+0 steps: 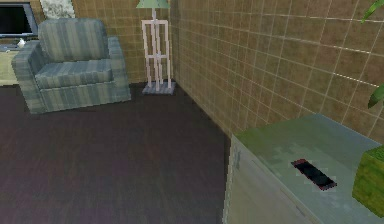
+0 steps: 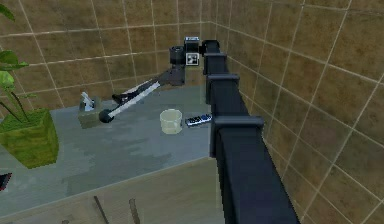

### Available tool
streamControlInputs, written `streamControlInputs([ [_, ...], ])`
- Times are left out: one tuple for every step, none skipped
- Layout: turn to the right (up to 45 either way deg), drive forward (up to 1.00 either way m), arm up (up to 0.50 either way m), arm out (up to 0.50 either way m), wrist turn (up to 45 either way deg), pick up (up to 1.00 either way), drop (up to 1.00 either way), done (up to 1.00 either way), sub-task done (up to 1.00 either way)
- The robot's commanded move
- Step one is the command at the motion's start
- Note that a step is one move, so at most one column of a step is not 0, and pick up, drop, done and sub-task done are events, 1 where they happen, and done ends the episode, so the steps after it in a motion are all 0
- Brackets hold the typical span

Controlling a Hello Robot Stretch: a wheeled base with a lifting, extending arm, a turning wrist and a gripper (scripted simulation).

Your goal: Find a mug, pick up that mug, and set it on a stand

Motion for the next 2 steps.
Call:
streamControlInputs([
  [0.0,0.0,0.0,0.0,45.0,0.0,0.0,0.0,0.0],
  [0.0,0.0,0.0,0.0,33.0,0.0,0.0,0.0,0.0],
])
